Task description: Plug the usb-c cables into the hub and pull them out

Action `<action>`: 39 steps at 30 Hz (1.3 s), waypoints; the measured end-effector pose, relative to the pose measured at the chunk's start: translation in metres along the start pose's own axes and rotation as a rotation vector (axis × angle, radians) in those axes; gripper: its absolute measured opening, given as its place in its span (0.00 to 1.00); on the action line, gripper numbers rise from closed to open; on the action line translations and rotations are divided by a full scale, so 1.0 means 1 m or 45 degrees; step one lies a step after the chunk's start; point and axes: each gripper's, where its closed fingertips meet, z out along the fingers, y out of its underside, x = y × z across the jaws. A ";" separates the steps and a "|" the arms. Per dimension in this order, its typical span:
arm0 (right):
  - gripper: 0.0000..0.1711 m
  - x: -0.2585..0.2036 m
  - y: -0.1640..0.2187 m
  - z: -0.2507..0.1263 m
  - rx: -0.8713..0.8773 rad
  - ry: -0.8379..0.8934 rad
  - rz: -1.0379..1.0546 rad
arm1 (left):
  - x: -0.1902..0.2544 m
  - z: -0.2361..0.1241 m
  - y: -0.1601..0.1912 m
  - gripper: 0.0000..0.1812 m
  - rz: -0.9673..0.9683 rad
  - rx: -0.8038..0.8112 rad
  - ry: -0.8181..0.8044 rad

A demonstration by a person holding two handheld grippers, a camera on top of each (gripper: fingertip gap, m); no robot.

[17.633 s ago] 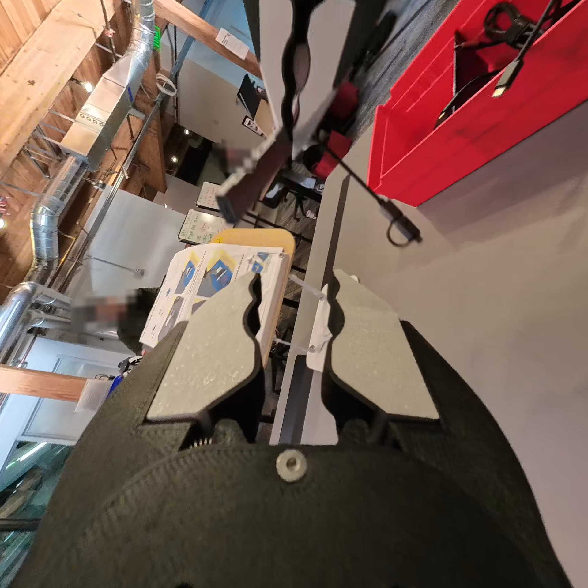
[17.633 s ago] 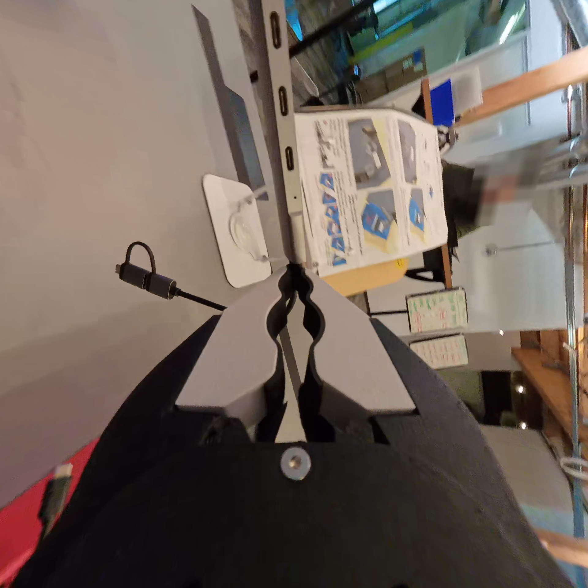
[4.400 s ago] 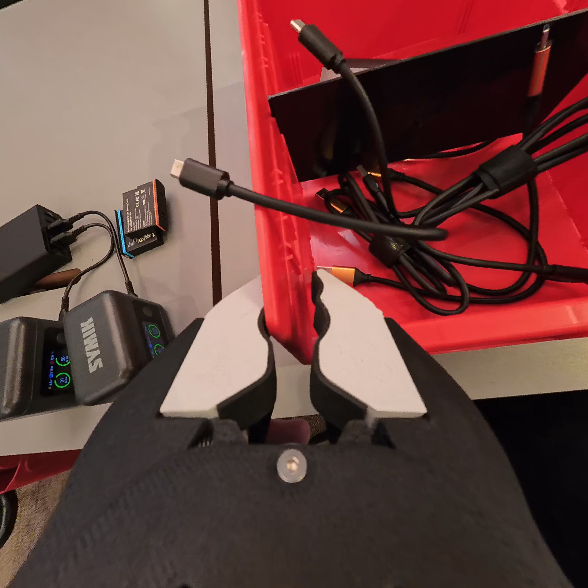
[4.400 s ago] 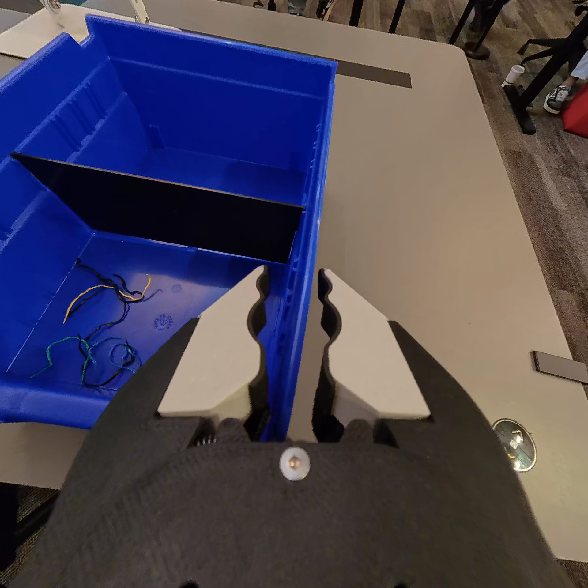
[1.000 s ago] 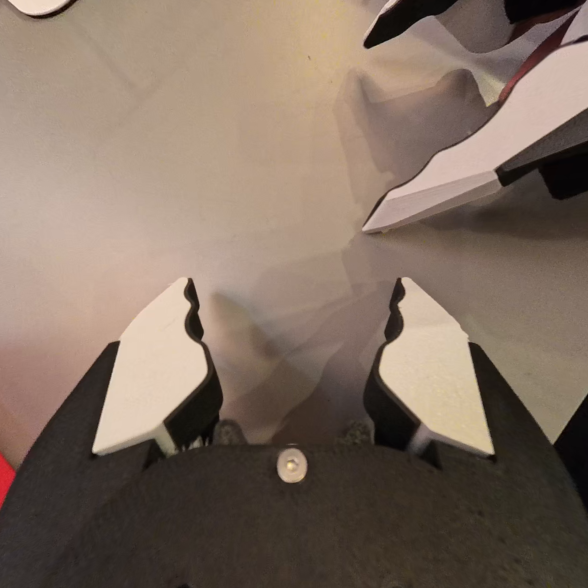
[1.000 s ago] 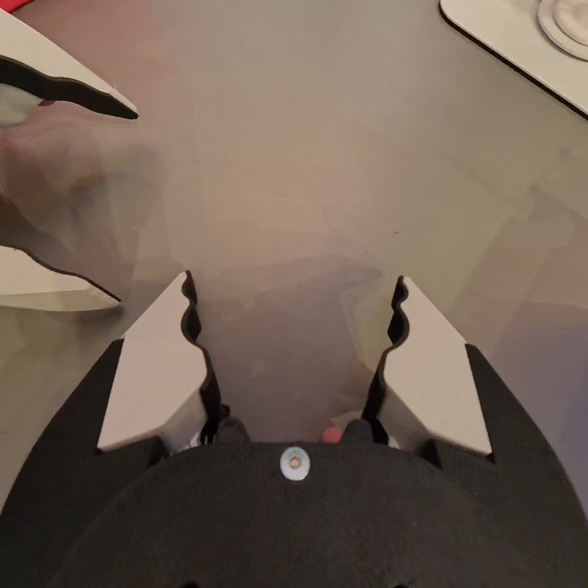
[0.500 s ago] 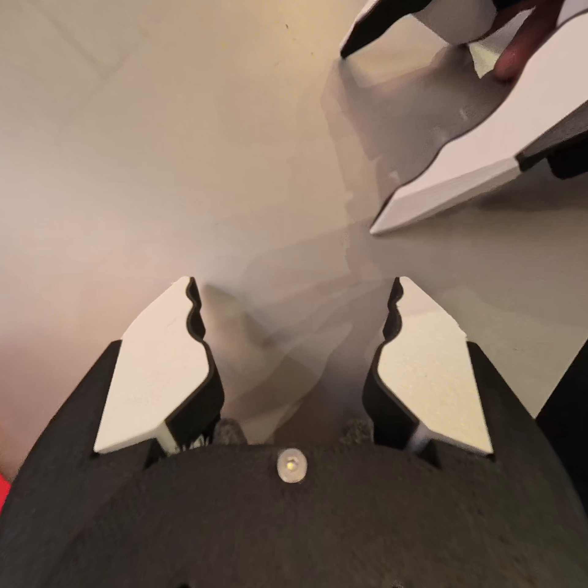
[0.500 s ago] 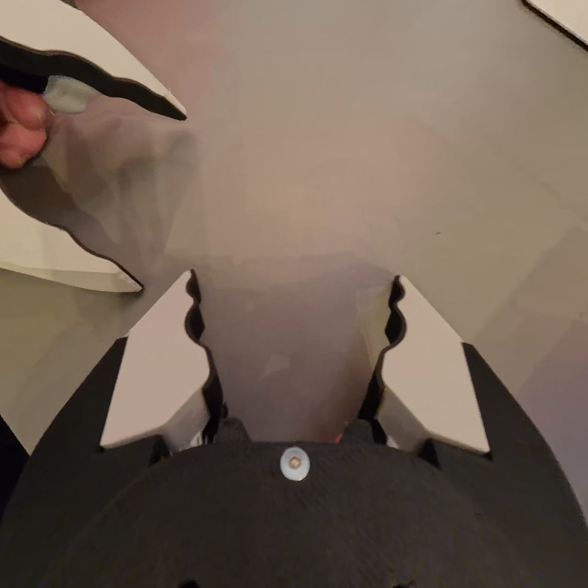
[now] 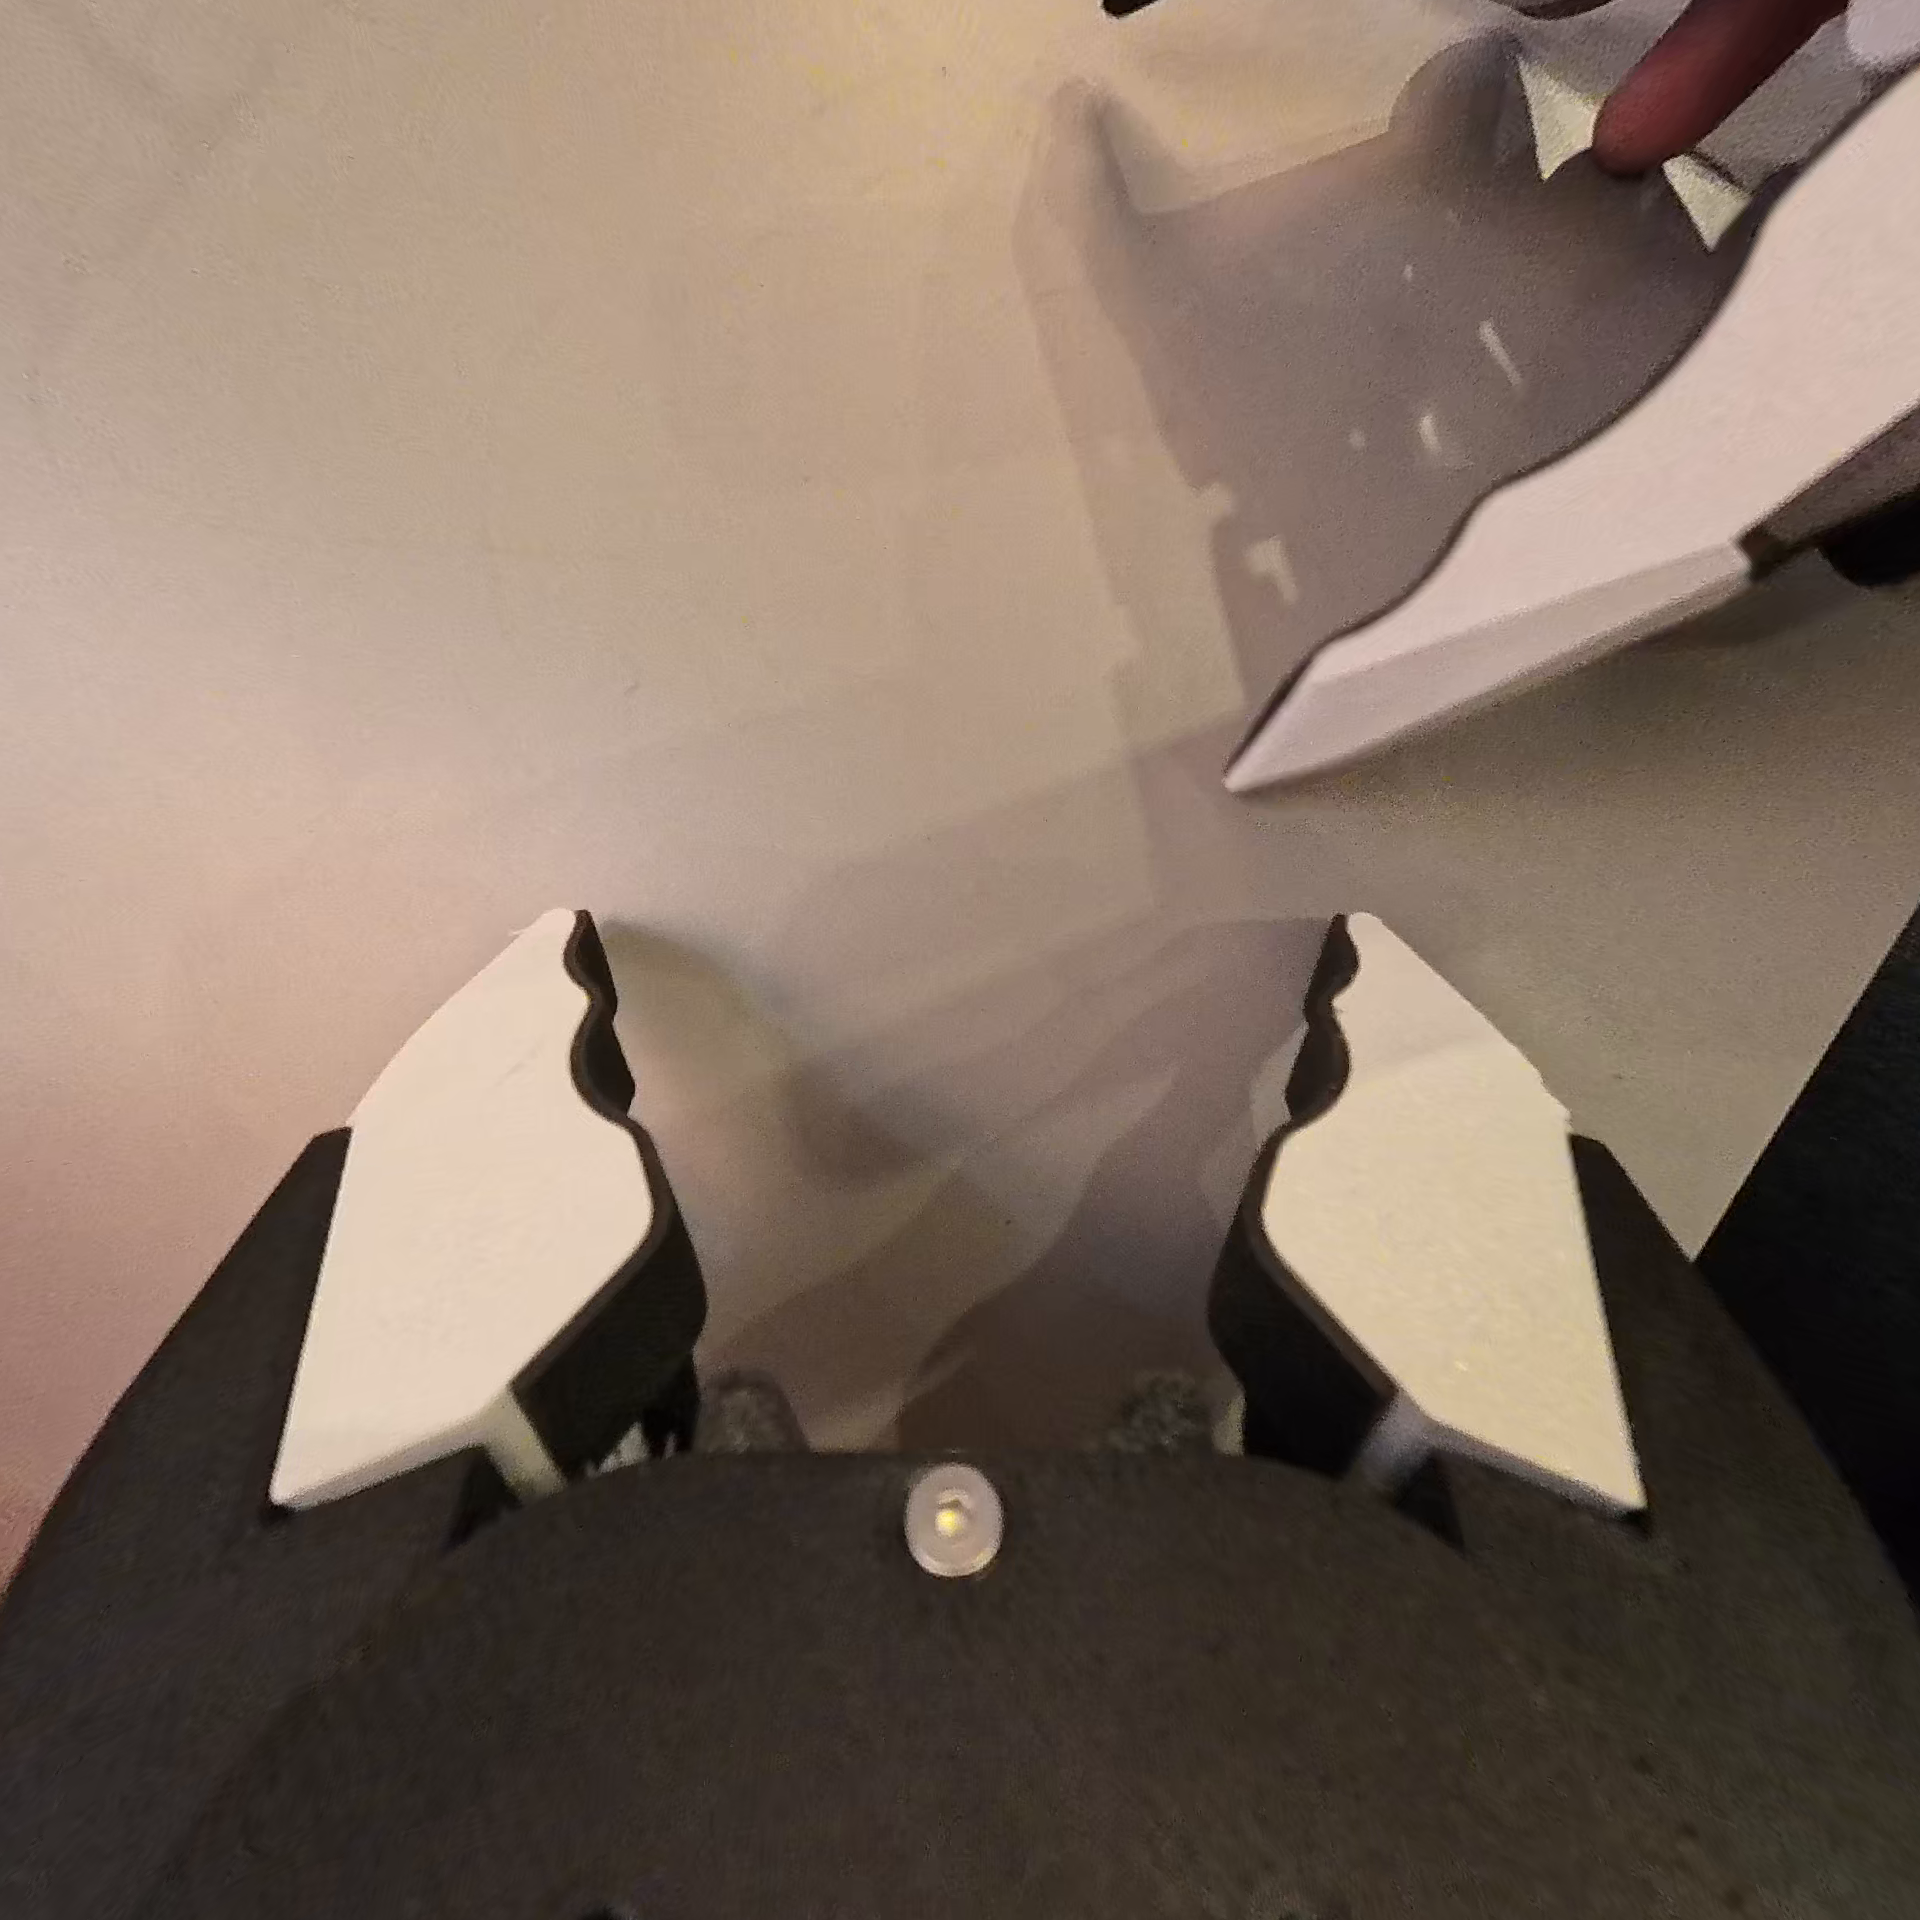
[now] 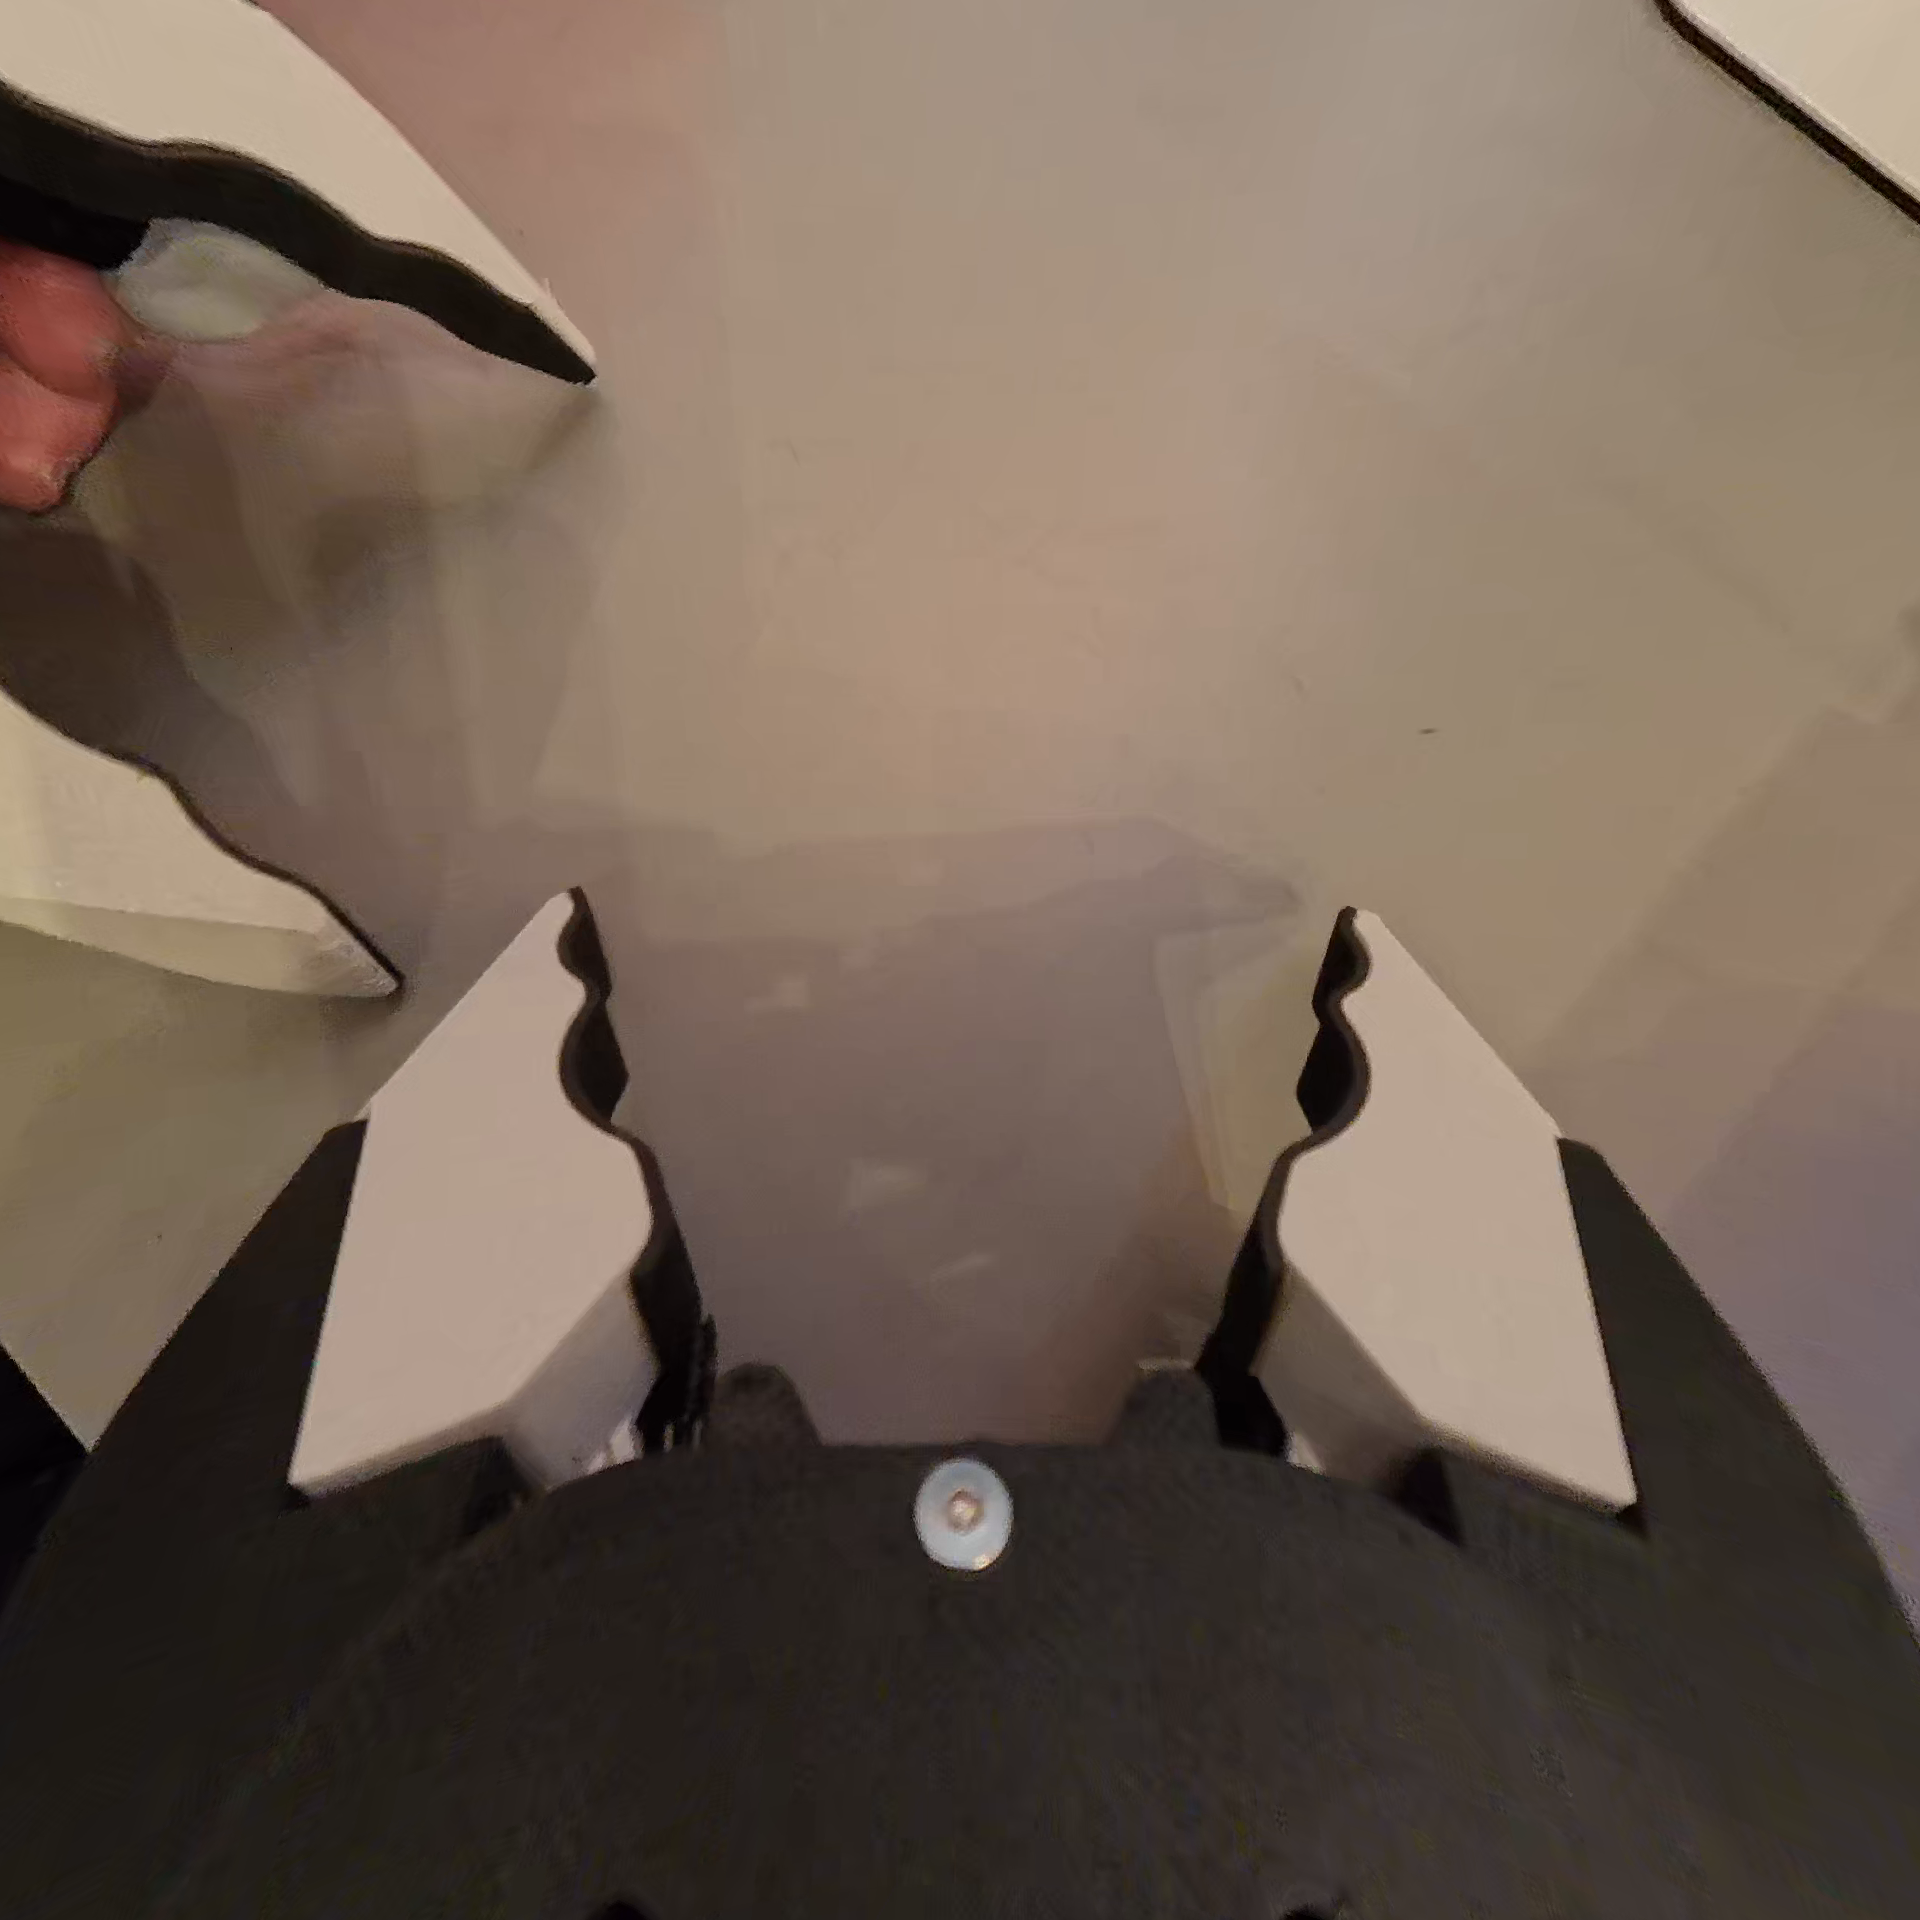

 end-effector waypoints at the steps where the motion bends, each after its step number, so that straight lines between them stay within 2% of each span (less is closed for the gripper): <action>1: 0.78 0.001 0.001 0.001 -0.010 0.001 0.015 | 0.000 0.000 0.000 0.68 0.000 -0.001 0.001; 7: 0.80 0.005 0.002 0.004 -0.048 -0.004 0.074 | 0.002 0.000 0.001 0.70 0.007 -0.004 0.016; 11: 0.91 -0.002 0.006 0.004 -0.055 -0.060 -0.006 | 0.006 -0.002 0.001 0.72 0.004 0.000 0.050; 15: 0.84 0.007 0.004 0.005 -0.083 -0.066 0.016 | 0.007 -0.004 0.001 0.73 0.004 0.003 0.055; 18: 0.69 0.023 0.000 0.005 -0.080 -0.031 0.058 | 0.003 -0.004 0.003 0.72 0.001 -0.006 0.023; 21: 0.78 0.022 -0.004 0.011 0.000 -0.094 -0.007 | 0.001 -0.004 0.002 0.72 -0.010 0.003 0.007; 25: 0.93 0.007 0.001 0.011 -0.037 -0.170 -0.091 | -0.002 -0.006 0.000 0.71 -0.015 0.016 -0.014; 34: 0.93 0.006 0.002 0.011 -0.039 -0.169 -0.087 | -0.004 -0.009 0.001 0.72 -0.032 0.026 -0.033; 39: 0.93 0.006 0.002 0.011 -0.039 -0.169 -0.087 | 0.009 -0.010 -0.004 0.72 -0.016 0.035 0.003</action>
